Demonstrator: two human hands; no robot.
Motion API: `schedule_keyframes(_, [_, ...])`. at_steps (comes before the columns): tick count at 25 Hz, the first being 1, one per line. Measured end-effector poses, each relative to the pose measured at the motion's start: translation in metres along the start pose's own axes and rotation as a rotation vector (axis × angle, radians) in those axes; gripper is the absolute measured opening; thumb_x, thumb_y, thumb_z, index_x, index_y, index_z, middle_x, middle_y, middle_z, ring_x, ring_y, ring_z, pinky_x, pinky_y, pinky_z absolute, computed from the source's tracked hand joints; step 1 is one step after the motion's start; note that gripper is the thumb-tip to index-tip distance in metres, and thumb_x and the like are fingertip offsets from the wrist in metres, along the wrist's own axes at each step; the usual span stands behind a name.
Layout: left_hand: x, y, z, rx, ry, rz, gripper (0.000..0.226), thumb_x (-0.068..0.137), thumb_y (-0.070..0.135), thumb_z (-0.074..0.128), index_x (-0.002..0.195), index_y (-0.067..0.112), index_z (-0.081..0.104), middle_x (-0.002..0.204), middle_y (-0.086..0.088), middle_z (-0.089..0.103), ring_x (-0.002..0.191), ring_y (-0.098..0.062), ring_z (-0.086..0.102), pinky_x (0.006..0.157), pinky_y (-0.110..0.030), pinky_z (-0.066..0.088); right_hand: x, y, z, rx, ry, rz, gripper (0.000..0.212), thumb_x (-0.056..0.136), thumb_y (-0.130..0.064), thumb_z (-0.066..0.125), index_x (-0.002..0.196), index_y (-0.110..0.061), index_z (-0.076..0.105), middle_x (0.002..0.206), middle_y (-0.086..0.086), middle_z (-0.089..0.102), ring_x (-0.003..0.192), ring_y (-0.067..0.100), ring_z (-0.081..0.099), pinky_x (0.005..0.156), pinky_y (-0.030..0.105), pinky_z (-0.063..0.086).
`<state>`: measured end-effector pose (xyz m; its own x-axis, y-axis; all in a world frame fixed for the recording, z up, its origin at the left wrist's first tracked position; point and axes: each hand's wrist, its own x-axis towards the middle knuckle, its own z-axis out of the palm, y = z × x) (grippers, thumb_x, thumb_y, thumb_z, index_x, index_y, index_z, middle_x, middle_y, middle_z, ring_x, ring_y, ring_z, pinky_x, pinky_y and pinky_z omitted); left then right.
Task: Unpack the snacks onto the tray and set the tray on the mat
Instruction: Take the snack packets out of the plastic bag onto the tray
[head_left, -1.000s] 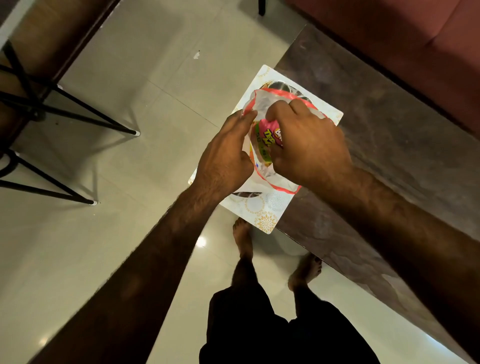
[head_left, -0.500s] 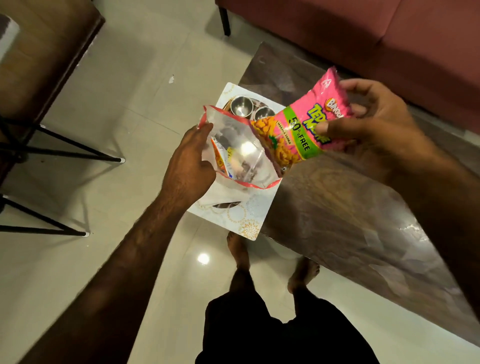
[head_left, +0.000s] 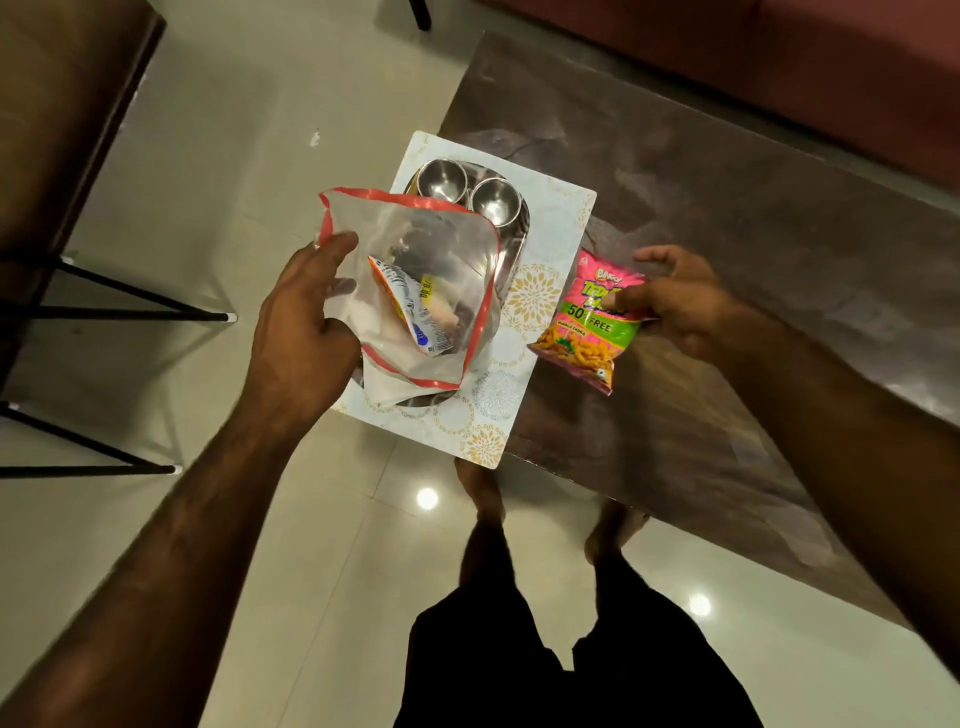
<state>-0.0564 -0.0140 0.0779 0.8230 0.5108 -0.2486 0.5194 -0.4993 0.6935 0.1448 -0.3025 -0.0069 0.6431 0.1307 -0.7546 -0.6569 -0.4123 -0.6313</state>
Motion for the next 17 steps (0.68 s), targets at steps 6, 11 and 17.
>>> schedule_keyframes(6, [-0.008, -0.008, -0.001, -0.023, 0.065, -0.036, 0.092, 0.069, -0.023, 0.042, 0.146, 0.027, 0.048, 0.148, 0.015, 0.044, 0.111, 0.009, 0.058, 0.085, -0.035, 0.059, 0.066, 0.023, 0.031, -0.215, -0.011, -0.104, 0.08, 0.064, 0.001, 0.092, 0.133, -0.012, 0.054, 0.111, 0.014, 0.061, 0.093, 0.029, 0.066, 0.048, 0.025, 0.05])
schedule_keyframes(11, [-0.009, -0.009, -0.002, -0.014, 0.057, -0.046, 0.092, 0.069, -0.023, 0.043, 0.145, 0.029, 0.048, 0.149, 0.015, 0.045, 0.109, 0.014, 0.056, 0.084, -0.028, 0.055, 0.078, 0.017, 0.039, -0.277, 0.149, -0.281, 0.083, 0.071, -0.002, 0.088, 0.145, -0.01, 0.05, 0.134, 0.009, 0.059, 0.116, 0.015, 0.055, 0.079, 0.017, 0.05])
schedule_keyframes(17, [-0.007, -0.006, -0.004, -0.067, 0.042, -0.028, 0.09, 0.068, -0.022, 0.042, 0.145, 0.025, 0.05, 0.141, 0.019, 0.043, 0.112, 0.0, 0.059, 0.079, -0.036, 0.06, -0.009, -0.006, 0.031, -0.219, 0.173, -0.469, 0.041, 0.079, 0.016, 0.065, 0.115, -0.003, 0.07, 0.115, 0.014, 0.072, 0.099, 0.013, 0.063, 0.076, 0.014, 0.051])
